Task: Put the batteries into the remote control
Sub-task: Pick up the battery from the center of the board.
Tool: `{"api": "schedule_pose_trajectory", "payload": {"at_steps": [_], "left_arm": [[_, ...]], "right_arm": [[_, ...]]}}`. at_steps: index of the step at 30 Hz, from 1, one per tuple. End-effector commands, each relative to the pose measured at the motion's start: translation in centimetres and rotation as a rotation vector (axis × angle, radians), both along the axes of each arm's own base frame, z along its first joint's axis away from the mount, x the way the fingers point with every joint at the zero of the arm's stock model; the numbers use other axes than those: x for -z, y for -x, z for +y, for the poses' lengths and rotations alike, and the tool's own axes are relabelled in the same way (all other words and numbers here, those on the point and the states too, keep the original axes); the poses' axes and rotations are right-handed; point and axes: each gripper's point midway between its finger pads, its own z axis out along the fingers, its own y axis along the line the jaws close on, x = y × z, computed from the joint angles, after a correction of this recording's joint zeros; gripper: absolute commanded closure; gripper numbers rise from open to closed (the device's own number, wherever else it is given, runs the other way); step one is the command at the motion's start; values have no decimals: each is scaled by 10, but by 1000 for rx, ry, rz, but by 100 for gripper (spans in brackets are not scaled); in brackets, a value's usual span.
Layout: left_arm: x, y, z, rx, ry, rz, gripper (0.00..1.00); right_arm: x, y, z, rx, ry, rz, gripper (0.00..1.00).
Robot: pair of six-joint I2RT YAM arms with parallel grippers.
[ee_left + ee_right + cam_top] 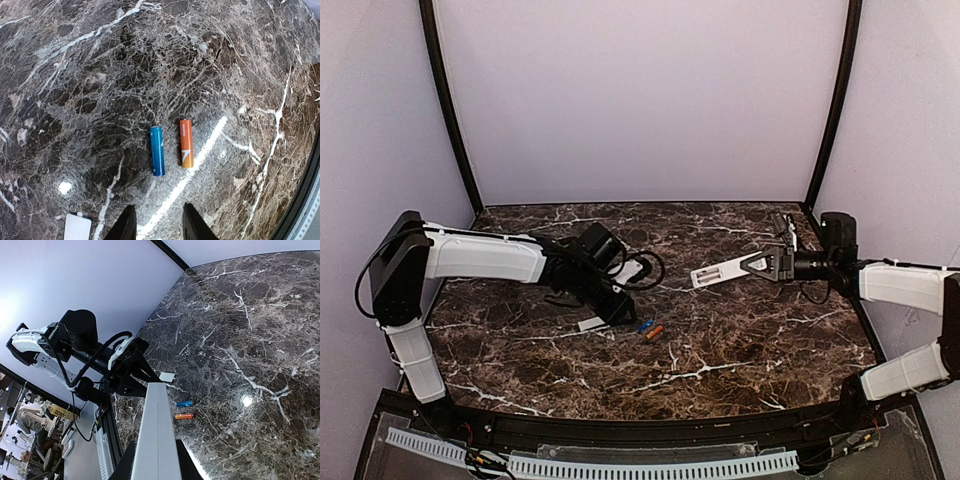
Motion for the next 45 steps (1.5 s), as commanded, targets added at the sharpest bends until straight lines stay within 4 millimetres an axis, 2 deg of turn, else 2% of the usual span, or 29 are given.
{"api": "schedule_pose_trajectory", "payload": {"at_steps": [1,14,33,36,38,42,45], "left_arm": [[4,-1,-3,35,-46,-9,70],[18,-5,-25,77,-64,-3,71],[40,-4,-27,121,-141,-14,72],[43,-4,-26,125,-164,-30,75],[47,-3,-24,126,-181,-27,83],[51,-4,-19,121,-203,-36,91],[56,-3,-15,133,-221,-42,93]], "right_arm": [[5,1,-6,20,3,6,100],[13,2,-13,43,7,34,100],[17,1,-17,54,8,46,100],[20,0,-17,57,11,55,100],[25,-3,-17,64,18,67,100],[25,-7,-16,70,3,78,100],[25,-9,-16,74,-5,85,100]]}}
